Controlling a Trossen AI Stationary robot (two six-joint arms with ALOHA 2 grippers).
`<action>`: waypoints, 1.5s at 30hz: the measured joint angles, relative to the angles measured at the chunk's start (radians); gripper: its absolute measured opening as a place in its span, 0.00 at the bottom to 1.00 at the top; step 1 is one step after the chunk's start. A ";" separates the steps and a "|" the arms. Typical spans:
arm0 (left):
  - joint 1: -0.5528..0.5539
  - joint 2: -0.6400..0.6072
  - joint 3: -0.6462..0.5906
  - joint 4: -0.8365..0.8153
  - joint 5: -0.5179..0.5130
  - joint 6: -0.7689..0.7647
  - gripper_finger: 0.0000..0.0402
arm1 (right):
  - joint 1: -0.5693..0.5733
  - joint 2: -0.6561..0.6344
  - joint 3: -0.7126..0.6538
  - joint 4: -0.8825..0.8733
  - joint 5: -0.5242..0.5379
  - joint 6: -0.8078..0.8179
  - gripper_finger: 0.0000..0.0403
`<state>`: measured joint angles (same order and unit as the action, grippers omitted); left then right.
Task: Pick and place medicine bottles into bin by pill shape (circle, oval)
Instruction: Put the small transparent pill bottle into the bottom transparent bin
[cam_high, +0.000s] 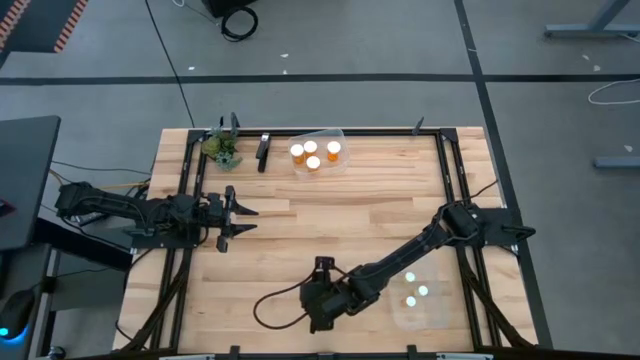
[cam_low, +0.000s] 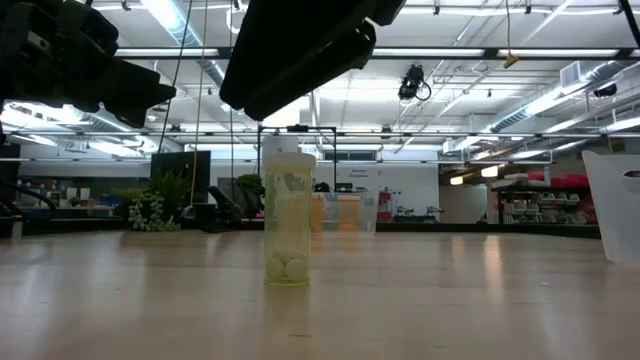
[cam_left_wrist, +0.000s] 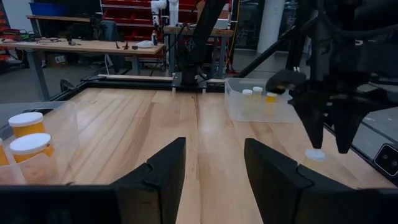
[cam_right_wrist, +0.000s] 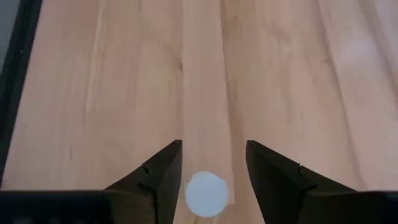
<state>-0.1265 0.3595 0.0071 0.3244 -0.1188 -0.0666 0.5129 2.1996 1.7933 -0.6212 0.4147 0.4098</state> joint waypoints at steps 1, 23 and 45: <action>0.000 0.000 0.000 0.000 0.000 0.000 0.43 | 0.000 0.000 -0.013 0.014 -0.008 0.002 0.46; 0.000 0.000 0.000 0.000 0.000 0.000 0.43 | 0.000 0.000 -0.097 0.043 -0.032 0.041 0.42; 0.000 0.000 0.000 0.000 0.000 0.000 0.43 | 0.054 -0.031 -0.045 -0.140 -0.035 0.187 0.33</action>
<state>-0.1265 0.3595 0.0071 0.3248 -0.1189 -0.0666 0.5664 2.1688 1.7485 -0.7615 0.3794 0.5965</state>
